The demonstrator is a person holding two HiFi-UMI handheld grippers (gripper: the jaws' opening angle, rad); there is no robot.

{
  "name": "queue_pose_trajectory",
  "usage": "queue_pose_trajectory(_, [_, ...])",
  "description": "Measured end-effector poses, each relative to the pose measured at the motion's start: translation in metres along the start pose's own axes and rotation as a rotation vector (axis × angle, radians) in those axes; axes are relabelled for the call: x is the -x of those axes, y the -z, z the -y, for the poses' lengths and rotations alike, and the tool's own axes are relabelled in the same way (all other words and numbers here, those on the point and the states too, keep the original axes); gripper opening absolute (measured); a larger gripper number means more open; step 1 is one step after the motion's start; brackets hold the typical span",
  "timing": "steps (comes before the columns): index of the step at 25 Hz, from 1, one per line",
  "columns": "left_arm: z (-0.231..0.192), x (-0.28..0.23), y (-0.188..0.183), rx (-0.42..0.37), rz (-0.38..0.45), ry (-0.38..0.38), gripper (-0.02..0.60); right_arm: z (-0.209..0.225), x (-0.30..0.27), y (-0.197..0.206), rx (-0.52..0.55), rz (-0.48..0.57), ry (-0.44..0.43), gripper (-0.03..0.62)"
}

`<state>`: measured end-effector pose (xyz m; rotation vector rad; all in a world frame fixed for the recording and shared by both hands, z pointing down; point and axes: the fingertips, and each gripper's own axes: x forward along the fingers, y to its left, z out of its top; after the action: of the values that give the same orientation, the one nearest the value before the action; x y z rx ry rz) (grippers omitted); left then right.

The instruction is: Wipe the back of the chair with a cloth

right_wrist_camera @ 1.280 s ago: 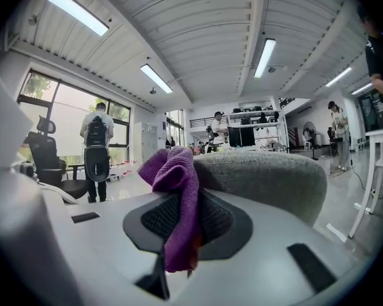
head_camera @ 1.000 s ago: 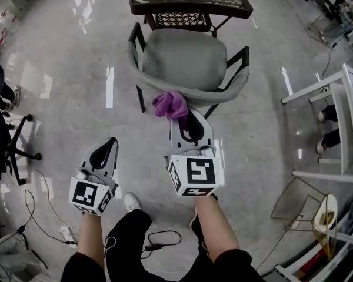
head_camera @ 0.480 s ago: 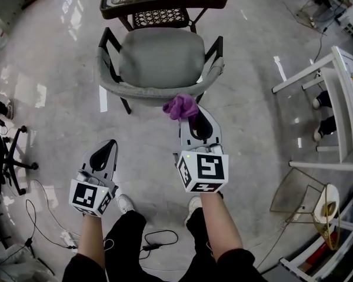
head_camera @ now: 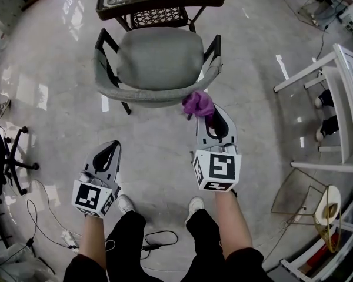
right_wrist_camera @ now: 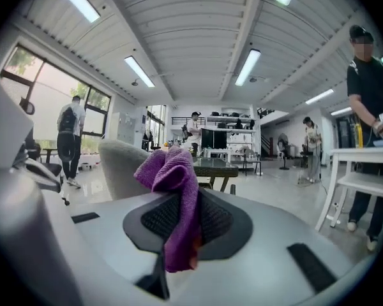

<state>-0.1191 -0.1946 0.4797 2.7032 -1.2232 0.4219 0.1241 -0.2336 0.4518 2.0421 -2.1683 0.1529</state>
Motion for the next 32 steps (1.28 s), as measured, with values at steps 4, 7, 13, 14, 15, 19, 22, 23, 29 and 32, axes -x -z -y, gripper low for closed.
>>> queue_pose_trajectory(4, [-0.02, 0.012, 0.009, 0.003, 0.008, -0.02, 0.009, -0.055, 0.024, 0.002, 0.034, 0.026, -0.096, 0.078])
queue_pose_trajectory(7, [-0.043, 0.027, 0.02, 0.001, 0.025, -0.052, 0.009, -0.116, 0.016, 0.013, 0.017, 0.015, -0.193, 0.078])
queue_pose_trajectory(13, [-0.091, 0.064, 0.044, 0.007, 0.023, -0.157, 0.009, -0.203, -0.023, 0.033, -0.03, 0.011, -0.293, 0.078])
queue_pose_trajectory(14, [-0.101, 0.069, 0.05, 0.004, 0.022, -0.174, 0.009, -0.212, -0.03, 0.035, -0.021, 0.015, -0.296, 0.078])
queue_pose_trajectory(15, [-0.11, 0.073, 0.056, 0.002, 0.023, -0.19, 0.009, -0.219, -0.038, 0.035, -0.011, 0.019, -0.298, 0.078])
queue_pose_trajectory(19, [-0.137, 0.08, 0.07, 0.014, 0.053, -0.242, 0.009, -0.233, -0.061, 0.037, 0.008, 0.022, -0.301, 0.078])
queue_pose_trajectory(22, [-0.144, 0.077, 0.072, 0.022, 0.069, -0.253, 0.009, -0.226, -0.069, 0.042, -0.002, 0.018, -0.279, 0.078])
queue_pose_trajectory(23, [-0.143, 0.075, 0.073, 0.016, 0.071, -0.249, 0.009, -0.22, -0.07, 0.045, -0.006, 0.014, -0.27, 0.078])
queue_pose_trajectory(29, [-0.121, 0.043, 0.071, -0.014, 0.051, -0.205, 0.009, -0.181, -0.062, 0.055, 0.003, 0.023, -0.25, 0.078])
queue_pose_trajectory(32, [-0.102, 0.025, 0.068, -0.014, 0.043, -0.18, 0.009, -0.157, -0.055, 0.056, 0.007, 0.038, -0.258, 0.081])
